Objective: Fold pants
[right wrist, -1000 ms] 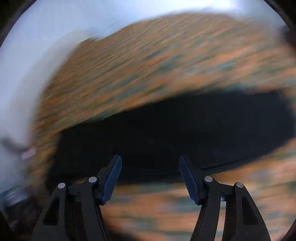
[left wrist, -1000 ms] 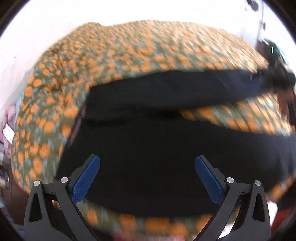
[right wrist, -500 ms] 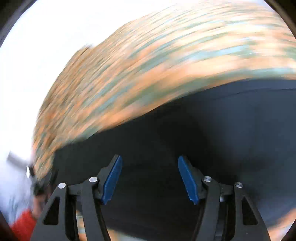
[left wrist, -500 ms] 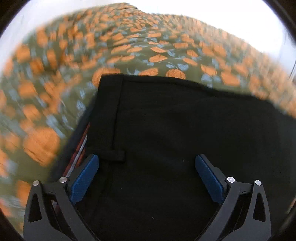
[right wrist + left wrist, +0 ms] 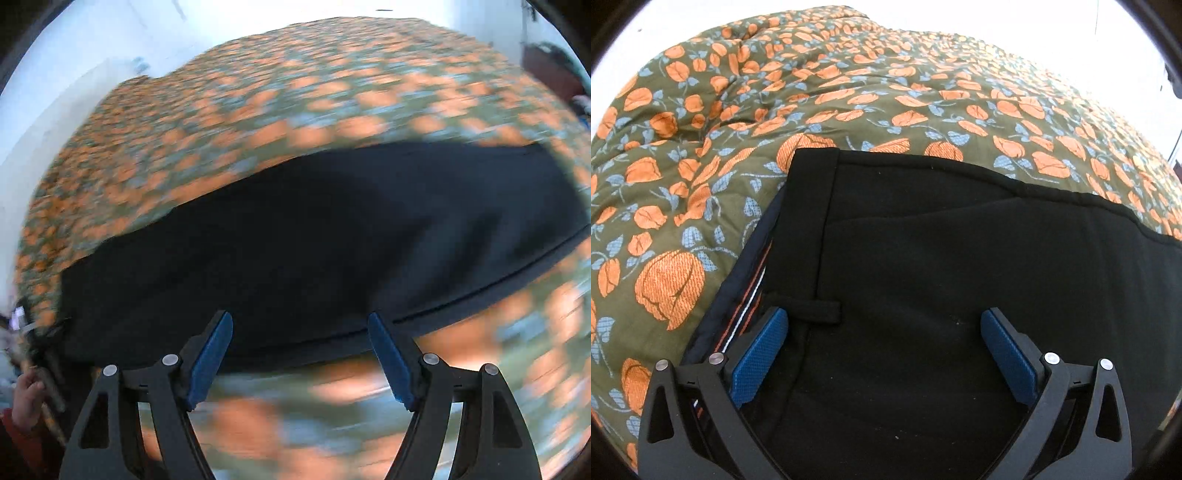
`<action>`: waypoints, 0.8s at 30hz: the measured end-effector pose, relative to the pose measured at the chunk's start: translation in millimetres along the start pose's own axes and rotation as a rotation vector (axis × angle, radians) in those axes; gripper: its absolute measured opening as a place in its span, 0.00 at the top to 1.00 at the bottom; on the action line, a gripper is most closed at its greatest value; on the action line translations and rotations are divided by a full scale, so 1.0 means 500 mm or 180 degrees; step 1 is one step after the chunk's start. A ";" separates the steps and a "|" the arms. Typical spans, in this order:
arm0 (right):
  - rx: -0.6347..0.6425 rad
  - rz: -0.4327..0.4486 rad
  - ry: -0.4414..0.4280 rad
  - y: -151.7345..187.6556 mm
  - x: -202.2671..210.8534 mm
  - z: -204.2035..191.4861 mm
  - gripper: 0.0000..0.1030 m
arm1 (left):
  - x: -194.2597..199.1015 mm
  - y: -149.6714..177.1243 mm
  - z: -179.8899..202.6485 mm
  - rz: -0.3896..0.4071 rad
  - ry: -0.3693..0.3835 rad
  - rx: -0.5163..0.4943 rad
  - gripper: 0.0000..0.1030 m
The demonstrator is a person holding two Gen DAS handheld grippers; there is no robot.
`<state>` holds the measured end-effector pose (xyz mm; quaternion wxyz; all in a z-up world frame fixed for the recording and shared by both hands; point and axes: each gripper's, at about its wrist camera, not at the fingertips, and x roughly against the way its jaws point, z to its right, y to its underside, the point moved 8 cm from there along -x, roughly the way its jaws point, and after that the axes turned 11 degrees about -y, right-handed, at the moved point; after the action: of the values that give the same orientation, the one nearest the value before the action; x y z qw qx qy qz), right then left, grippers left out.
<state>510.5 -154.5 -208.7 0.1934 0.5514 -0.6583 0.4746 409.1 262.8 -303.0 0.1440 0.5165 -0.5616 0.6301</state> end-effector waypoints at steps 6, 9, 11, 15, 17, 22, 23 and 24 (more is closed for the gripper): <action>0.0433 -0.0022 0.0110 0.095 -0.009 -0.147 0.27 | 0.000 0.000 0.000 0.0001 -0.0006 -0.0005 0.00; 0.0557 -0.0100 0.0278 0.121 -0.023 -0.195 0.27 | 0.000 0.000 0.002 0.0001 -0.0004 -0.0003 0.00; 0.0542 -0.0099 0.0359 0.120 -0.032 -0.207 0.27 | 0.000 0.000 0.000 0.0001 -0.0004 -0.0003 0.00; 0.0531 -0.0150 0.0490 0.095 -0.076 -0.229 0.27 | 0.000 0.000 0.001 0.0001 -0.0004 -0.0002 0.00; 0.0573 -0.0236 0.0621 0.094 -0.091 -0.231 0.26 | 0.000 0.000 0.000 0.0002 -0.0004 -0.0003 0.00; 0.0617 -0.0430 0.0727 0.110 -0.108 -0.235 0.27 | 0.001 0.000 0.001 0.0002 -0.0004 -0.0002 0.00; 0.0640 -0.0448 0.0735 0.113 -0.107 -0.239 0.27 | 0.001 0.000 0.002 0.0002 -0.0004 -0.0002 0.00; 0.0652 -0.0452 0.0736 0.116 -0.105 -0.244 0.27 | 0.000 0.000 0.000 0.0002 -0.0004 -0.0002 0.00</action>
<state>441.7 -27.3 -215.4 0.2437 0.5551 -0.5391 0.5847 409.1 262.6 -302.8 0.1436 0.5167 -0.5621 0.6297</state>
